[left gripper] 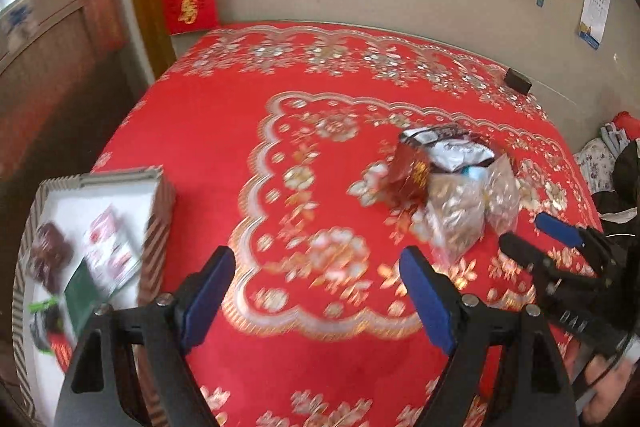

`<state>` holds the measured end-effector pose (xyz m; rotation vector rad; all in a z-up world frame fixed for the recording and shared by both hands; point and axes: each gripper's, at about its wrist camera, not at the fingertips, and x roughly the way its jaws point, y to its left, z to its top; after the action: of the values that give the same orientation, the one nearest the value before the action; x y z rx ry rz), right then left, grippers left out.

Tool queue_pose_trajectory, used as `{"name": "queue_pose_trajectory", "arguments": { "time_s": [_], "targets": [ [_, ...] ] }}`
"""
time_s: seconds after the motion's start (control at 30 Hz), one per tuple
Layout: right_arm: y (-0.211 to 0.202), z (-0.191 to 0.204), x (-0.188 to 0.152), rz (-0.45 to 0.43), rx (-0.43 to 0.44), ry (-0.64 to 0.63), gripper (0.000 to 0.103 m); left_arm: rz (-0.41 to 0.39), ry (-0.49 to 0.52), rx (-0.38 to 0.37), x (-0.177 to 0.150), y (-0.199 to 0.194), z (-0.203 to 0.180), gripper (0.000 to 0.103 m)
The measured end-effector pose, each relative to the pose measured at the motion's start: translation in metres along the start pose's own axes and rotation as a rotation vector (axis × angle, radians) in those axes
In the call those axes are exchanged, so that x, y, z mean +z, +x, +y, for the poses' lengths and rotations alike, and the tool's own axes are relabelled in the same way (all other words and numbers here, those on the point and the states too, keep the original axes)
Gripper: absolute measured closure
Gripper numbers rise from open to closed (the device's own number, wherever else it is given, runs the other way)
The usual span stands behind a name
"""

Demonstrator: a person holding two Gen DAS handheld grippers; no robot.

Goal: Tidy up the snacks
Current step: 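Open both grippers to drop the snacks and return to the pile, then grasp the red wrapped snack with the left gripper while the right gripper grasps the clear nut bags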

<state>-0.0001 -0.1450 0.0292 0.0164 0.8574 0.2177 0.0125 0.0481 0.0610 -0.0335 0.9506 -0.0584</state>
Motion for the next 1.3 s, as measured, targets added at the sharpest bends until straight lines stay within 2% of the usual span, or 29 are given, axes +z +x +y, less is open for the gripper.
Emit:
{"name": "queue_pose_trajectory", "arguments": {
  "time_s": [0.17,0.27,0.37,0.7,0.77,0.8,0.83,0.87,0.9,0.93,0.97,1.17,1.3],
  "targets": [
    [0.007,0.000,0.005,-0.011,-0.042,-0.033,0.029,0.045,-0.009,-0.064,0.026,0.023,-0.016,0.016],
    [0.013,0.003,0.008,-0.012,-0.058,-0.069,0.020,0.066,0.005,-0.072,0.041,0.041,-0.027,0.016],
    [0.021,0.006,0.011,0.006,-0.038,-0.079,0.020,0.085,0.016,-0.077,0.051,0.059,-0.038,0.016],
    [0.045,0.032,0.022,0.029,-0.122,-0.202,0.020,0.165,0.014,-0.115,0.062,0.107,-0.057,0.016],
    [0.047,0.030,0.022,0.020,-0.094,-0.206,0.021,0.166,0.021,-0.110,0.063,0.111,-0.059,0.016],
    [0.048,0.028,0.021,0.021,-0.079,-0.205,0.026,0.167,0.026,-0.106,0.063,0.113,-0.060,0.016],
    [0.047,0.028,0.019,0.020,-0.072,-0.209,0.031,0.167,0.027,-0.100,0.063,0.114,-0.059,0.021],
    [0.047,0.027,0.016,0.014,-0.062,-0.220,0.038,0.167,0.029,-0.097,0.062,0.114,-0.059,0.032],
    [0.045,0.027,0.014,0.008,-0.054,-0.226,0.044,0.154,0.042,-0.077,0.061,0.112,-0.059,0.040],
    [0.044,0.027,0.012,0.007,-0.046,-0.230,0.046,0.149,0.058,-0.064,0.059,0.110,-0.059,0.054],
    [0.042,0.026,0.009,0.006,-0.040,-0.231,0.051,0.146,0.071,-0.051,0.058,0.109,-0.060,0.064],
    [0.027,0.022,-0.002,-0.015,0.032,-0.202,0.069,0.134,0.057,-0.047,0.045,0.097,-0.048,0.067],
    [0.019,0.018,-0.012,-0.005,0.077,-0.171,0.074,0.128,0.045,-0.058,0.035,0.085,-0.041,0.068]
  ]
}}
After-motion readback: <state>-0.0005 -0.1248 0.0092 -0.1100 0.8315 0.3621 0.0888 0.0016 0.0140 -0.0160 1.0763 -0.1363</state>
